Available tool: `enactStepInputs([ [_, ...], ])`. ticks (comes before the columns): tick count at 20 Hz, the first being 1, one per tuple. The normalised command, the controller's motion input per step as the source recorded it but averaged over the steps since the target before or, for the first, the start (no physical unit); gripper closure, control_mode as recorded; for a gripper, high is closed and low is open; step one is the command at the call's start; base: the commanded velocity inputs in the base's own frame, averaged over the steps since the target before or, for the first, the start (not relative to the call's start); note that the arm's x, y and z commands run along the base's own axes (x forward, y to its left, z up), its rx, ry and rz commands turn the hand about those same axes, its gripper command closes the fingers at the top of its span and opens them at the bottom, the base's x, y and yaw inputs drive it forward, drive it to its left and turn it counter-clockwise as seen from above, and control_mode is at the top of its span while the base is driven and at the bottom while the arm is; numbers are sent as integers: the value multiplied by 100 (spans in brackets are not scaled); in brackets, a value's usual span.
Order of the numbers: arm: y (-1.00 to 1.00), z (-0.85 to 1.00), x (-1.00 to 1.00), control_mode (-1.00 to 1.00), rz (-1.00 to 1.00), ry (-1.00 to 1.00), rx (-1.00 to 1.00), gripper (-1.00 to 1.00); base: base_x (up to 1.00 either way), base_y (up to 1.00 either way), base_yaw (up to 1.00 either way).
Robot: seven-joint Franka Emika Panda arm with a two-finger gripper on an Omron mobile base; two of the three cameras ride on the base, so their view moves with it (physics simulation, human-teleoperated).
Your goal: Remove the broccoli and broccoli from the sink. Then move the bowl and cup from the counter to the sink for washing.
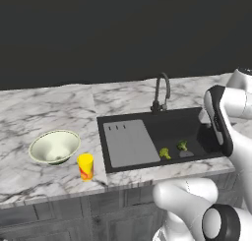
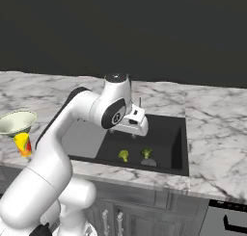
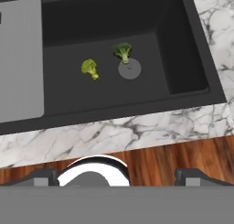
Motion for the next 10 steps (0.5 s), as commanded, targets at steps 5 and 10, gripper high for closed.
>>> enactStepInputs([
  [5,-3,-17,13,-100,1,2,0,-100,0,0,0],
  [10,0,-17,13,-100,3,0,0,-100,0,0,0],
])
